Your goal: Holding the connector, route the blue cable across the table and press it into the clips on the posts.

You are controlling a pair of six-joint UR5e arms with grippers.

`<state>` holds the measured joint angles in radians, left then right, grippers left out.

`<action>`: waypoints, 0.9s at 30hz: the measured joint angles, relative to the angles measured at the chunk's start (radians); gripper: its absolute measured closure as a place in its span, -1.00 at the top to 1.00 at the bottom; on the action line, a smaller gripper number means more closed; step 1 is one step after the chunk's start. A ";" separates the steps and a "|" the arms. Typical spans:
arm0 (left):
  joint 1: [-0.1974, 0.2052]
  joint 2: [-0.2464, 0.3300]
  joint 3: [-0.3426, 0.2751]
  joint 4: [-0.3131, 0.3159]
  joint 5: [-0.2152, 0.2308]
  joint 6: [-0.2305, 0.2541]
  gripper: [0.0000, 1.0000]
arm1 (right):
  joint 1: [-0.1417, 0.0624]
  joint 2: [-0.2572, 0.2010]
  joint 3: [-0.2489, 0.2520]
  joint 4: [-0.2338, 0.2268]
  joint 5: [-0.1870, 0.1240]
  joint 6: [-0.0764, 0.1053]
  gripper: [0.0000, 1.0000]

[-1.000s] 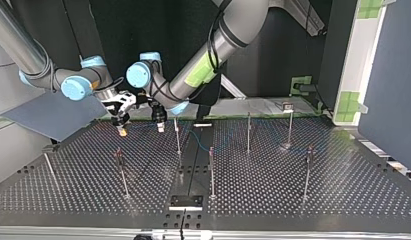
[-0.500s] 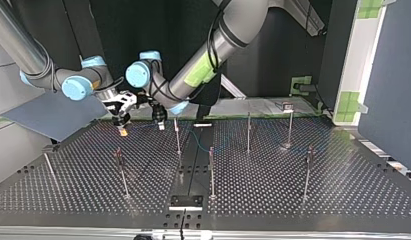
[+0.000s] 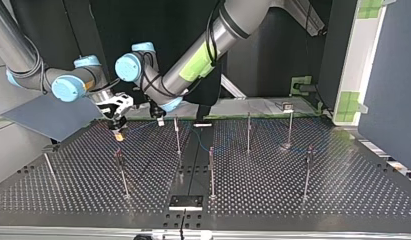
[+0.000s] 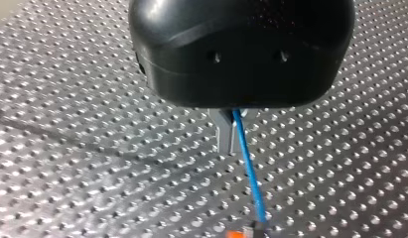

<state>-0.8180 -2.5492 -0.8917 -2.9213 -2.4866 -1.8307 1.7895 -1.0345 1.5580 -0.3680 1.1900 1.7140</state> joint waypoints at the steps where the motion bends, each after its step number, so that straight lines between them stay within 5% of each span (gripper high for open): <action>1: -0.001 0.007 -0.006 0.003 0.000 0.003 -1.00 | 0.001 -0.008 0.000 0.007 0.001 0.000 -1.00; 10: -0.015 0.078 -0.058 0.025 0.033 0.068 -1.00 | 0.010 -0.080 0.000 0.062 0.003 0.002 -1.00; 17: -0.028 0.145 -0.060 0.024 0.038 0.121 -1.00 | 0.009 -0.131 0.001 0.086 0.001 0.026 -1.00; 27: -0.036 0.231 -0.061 0.022 0.038 0.138 -1.00 | 0.004 -0.236 0.001 0.128 0.000 0.026 -1.00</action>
<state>-0.8541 -2.3184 -0.9523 -2.8992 -2.4489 -1.6929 1.7936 -1.2703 1.5591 -0.2403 1.1903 1.7400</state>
